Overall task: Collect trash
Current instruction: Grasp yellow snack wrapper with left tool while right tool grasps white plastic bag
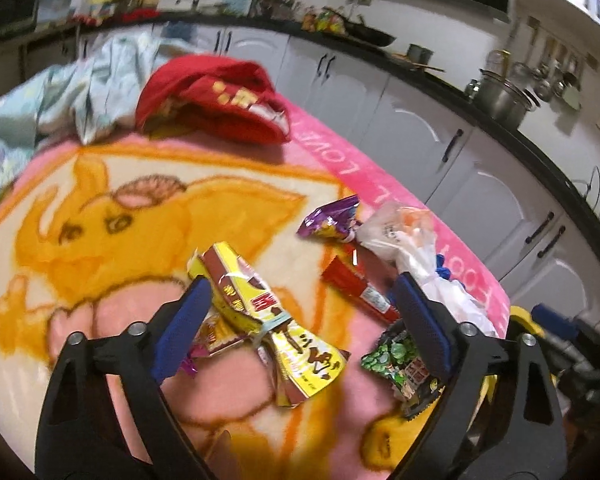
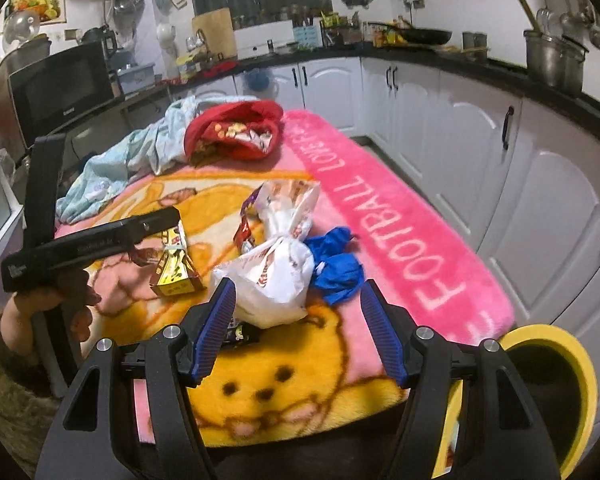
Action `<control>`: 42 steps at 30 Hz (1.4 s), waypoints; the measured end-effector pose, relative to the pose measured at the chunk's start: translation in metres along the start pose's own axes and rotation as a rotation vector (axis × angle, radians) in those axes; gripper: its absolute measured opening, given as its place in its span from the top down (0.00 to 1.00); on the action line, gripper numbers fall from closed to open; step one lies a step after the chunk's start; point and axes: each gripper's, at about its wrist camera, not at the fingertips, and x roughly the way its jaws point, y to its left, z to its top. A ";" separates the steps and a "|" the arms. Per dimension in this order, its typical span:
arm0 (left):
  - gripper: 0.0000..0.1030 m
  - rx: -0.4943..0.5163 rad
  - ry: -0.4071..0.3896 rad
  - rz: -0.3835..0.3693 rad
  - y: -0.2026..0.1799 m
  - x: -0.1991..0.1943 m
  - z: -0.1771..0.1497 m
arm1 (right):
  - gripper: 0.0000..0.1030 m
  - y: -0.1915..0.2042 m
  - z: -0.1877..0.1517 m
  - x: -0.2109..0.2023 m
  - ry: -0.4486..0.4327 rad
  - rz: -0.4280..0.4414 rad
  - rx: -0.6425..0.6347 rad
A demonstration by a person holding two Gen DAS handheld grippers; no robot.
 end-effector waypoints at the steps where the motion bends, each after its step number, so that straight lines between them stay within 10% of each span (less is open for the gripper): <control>1: 0.30 -0.015 0.014 0.002 0.003 0.003 0.001 | 0.39 0.000 0.000 0.004 0.005 -0.007 0.005; 10: 0.41 -0.085 0.120 0.017 0.017 0.029 -0.002 | 0.40 0.008 0.005 0.034 0.068 0.029 0.011; 18: 0.48 -0.084 0.152 0.033 0.023 0.037 -0.008 | 0.65 0.011 -0.003 0.049 0.140 0.073 0.018; 33: 0.67 0.004 0.165 0.053 0.011 0.035 -0.014 | 0.48 0.023 0.019 0.029 0.005 0.042 -0.078; 42: 0.73 0.015 0.161 0.029 0.010 0.032 -0.013 | 0.90 0.037 0.017 0.050 0.088 0.062 -0.192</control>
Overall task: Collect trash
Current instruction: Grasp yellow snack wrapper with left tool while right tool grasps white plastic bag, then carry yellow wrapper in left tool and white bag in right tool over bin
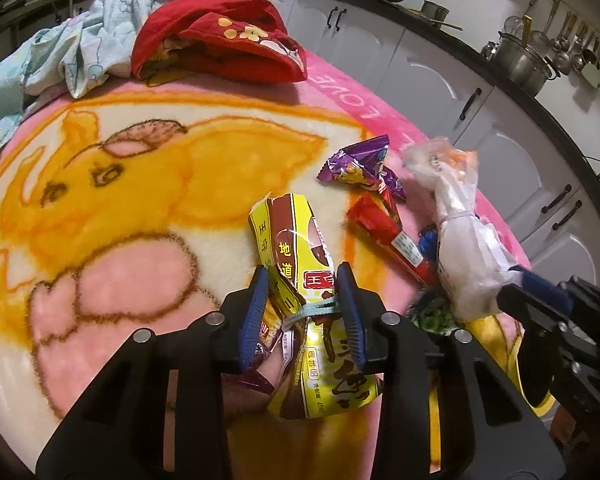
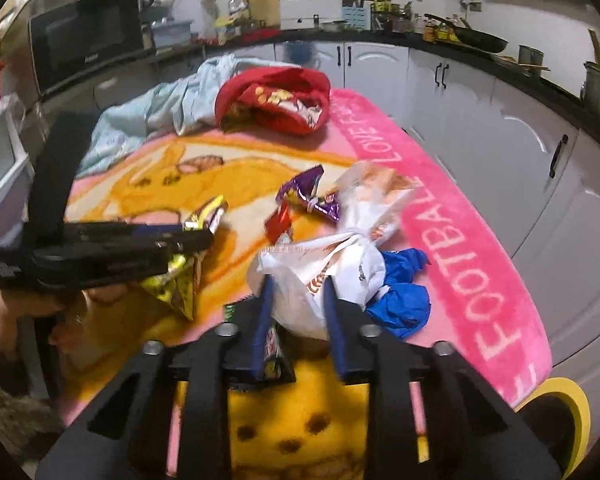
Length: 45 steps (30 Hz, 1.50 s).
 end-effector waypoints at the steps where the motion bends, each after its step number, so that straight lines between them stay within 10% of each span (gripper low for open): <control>1: 0.73 0.001 -0.001 -0.001 0.000 -0.001 0.000 | 0.92 0.001 -0.001 0.000 0.000 0.006 -0.006; 24: 0.74 0.069 -0.174 -0.080 -0.043 -0.060 0.021 | 0.99 -0.005 0.015 -0.097 -0.316 -0.011 -0.040; 45: 0.74 0.196 -0.209 -0.182 -0.128 -0.058 0.025 | 0.99 -0.066 -0.035 -0.156 -0.345 -0.129 0.094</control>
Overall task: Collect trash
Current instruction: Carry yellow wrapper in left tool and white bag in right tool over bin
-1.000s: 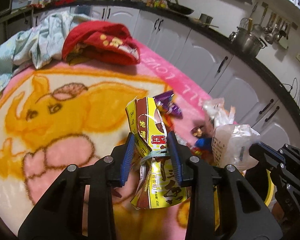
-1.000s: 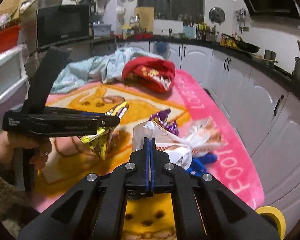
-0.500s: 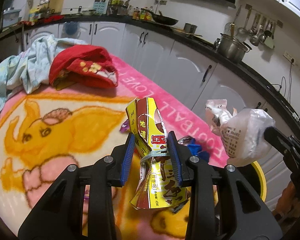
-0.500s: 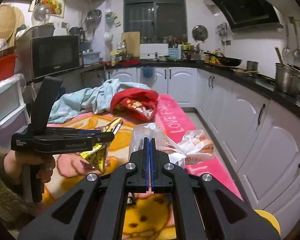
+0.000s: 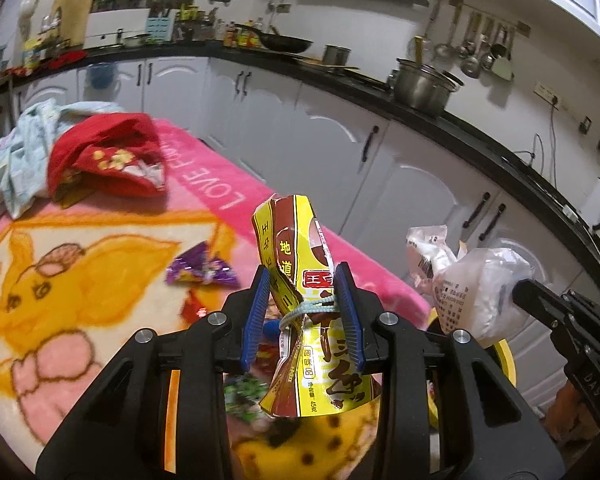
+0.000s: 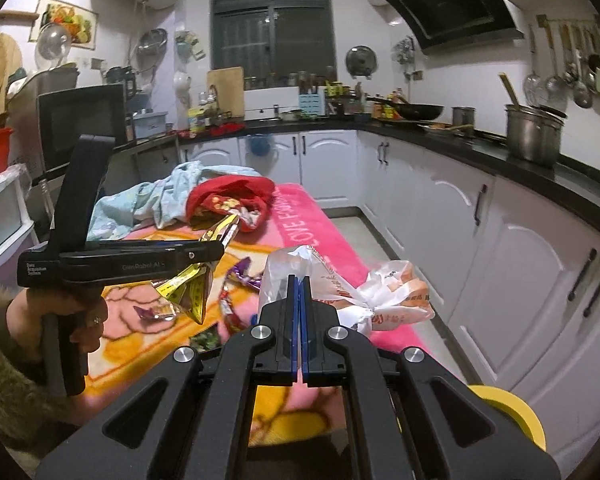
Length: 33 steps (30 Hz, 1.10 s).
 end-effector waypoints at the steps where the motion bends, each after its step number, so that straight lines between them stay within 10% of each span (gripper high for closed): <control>1: 0.74 0.011 0.001 -0.009 -0.007 0.003 0.000 | 0.99 -0.004 -0.002 -0.003 -0.001 -0.008 0.007; 33: 0.74 0.192 0.084 -0.229 -0.144 0.068 -0.033 | 0.99 -0.091 -0.073 -0.063 0.074 -0.177 0.179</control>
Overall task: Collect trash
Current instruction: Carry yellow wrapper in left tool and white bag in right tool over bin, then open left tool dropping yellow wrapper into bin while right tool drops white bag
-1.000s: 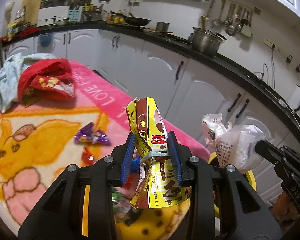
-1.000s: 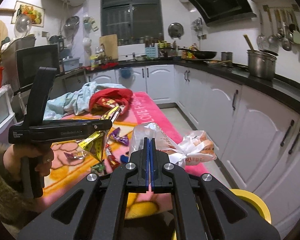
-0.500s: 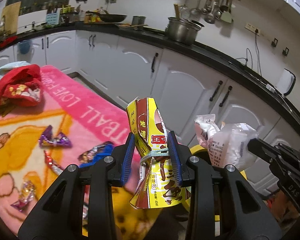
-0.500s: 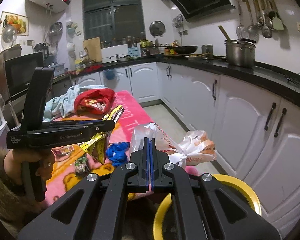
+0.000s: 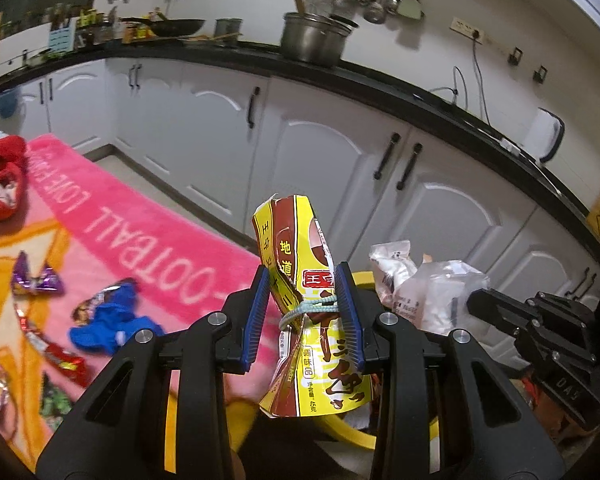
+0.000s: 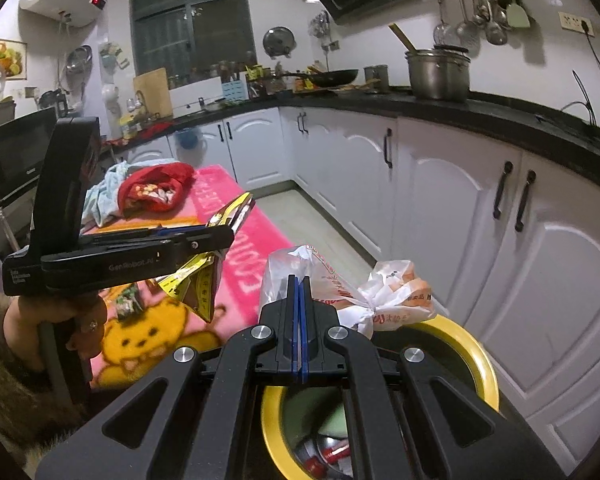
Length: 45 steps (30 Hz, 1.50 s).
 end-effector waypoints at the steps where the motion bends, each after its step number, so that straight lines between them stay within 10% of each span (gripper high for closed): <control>1: 0.74 0.006 0.004 -0.007 -0.004 0.004 -0.001 | 0.99 -0.003 -0.002 0.000 0.006 -0.001 0.002; 45: 0.62 0.102 0.169 -0.095 -0.068 0.083 -0.028 | 0.86 -0.054 -0.086 -0.001 0.220 -0.054 0.126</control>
